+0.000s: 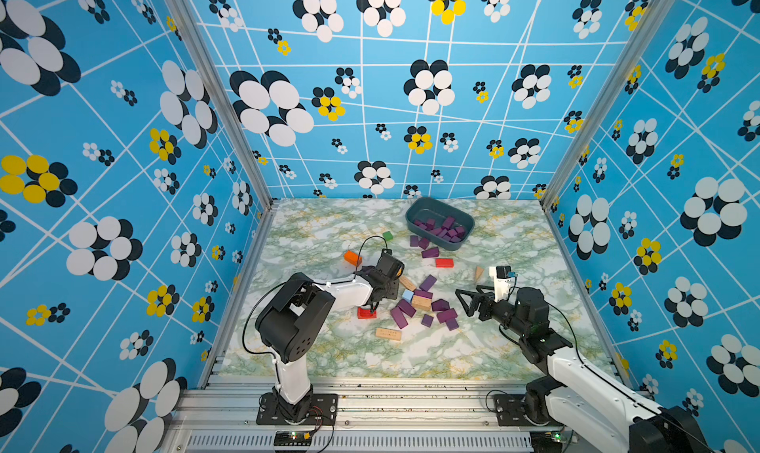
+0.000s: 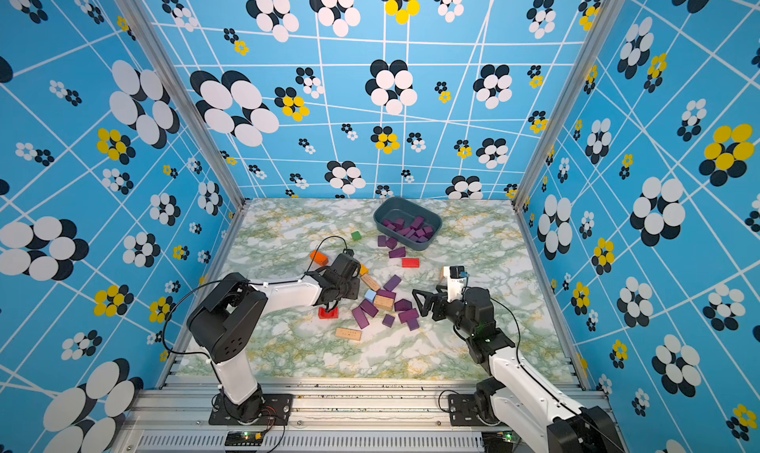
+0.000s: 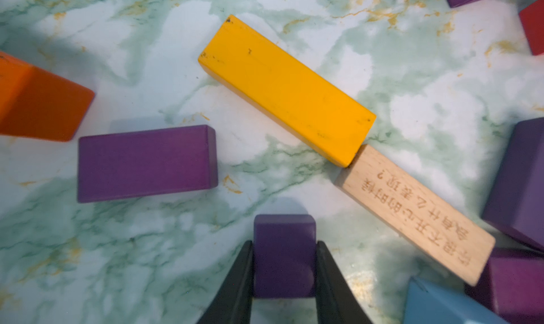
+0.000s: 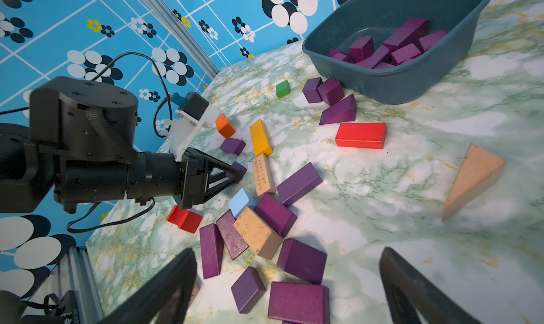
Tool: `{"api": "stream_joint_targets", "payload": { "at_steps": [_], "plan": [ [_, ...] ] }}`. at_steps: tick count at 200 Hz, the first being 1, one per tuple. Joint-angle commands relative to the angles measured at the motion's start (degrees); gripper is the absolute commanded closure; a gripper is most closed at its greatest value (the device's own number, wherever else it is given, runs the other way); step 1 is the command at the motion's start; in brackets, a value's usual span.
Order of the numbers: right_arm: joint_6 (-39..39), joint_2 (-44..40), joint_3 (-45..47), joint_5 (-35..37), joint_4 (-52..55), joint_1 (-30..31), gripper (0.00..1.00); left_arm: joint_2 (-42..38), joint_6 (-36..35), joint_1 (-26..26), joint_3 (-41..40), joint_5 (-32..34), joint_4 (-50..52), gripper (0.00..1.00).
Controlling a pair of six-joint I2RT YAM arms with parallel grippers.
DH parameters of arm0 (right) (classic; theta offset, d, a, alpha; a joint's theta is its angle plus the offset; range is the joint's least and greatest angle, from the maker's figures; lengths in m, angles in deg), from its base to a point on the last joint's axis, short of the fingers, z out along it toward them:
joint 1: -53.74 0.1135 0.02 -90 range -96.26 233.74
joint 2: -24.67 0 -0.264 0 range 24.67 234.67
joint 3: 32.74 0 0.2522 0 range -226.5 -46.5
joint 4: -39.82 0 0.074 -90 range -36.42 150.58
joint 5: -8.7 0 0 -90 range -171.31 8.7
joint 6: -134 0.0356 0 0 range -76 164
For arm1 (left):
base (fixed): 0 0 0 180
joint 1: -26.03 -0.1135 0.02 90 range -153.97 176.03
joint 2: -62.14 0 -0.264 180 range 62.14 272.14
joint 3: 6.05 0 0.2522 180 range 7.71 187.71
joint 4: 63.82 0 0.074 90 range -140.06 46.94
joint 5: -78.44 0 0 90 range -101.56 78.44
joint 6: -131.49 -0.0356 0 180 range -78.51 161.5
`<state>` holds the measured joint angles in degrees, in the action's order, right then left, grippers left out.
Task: Pick purple bricks into the storage bin
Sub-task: Pick up the building block from the center of the board, then place the building block in the storage box.
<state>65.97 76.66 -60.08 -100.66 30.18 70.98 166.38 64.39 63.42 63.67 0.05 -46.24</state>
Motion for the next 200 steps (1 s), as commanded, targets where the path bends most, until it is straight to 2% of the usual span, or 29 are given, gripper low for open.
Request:
{"api": "stream_joint_targets", "payload": {
  "at_steps": [1,43,69,117,151,185,200],
  "plan": [
    [1.3,0.6,-1.1,-0.7,-1.5,0.1,0.01,-1.6,-2.2,0.7,1.3,1.4,2.7,0.79],
    [3.5,6.8,-2.3,-8.7,-7.2,0.1,0.01,-6.4,-4.9,1.9,4.7,-0.9,1.9,0.78],
    [4.2,8.8,-2.8,-9.7,-8.1,0.1,0.01,-5.8,-7.0,2.4,10.1,-3.4,1.0,0.78],
    [3.1,6.7,-2.1,-7.3,-6.4,0.0,0.01,3.7,-11.3,2.9,24.7,-8.5,-0.1,0.78],
    [2.0,6.2,-2.3,-5.4,-4.6,0.1,0.01,9.7,-11.8,2.9,30.3,-10.3,-4.4,0.78],
    [1.7,7.3,-2.5,-3.9,-4.1,0.1,0.01,16.1,-14.6,2.5,37.3,-9.8,-4.9,0.78],
    [1.5,7.9,-2.7,-3.7,-4.2,0.1,0.01,18.0,-14.7,2.1,38.1,-8.6,-8.1,0.78]
  ]
}}
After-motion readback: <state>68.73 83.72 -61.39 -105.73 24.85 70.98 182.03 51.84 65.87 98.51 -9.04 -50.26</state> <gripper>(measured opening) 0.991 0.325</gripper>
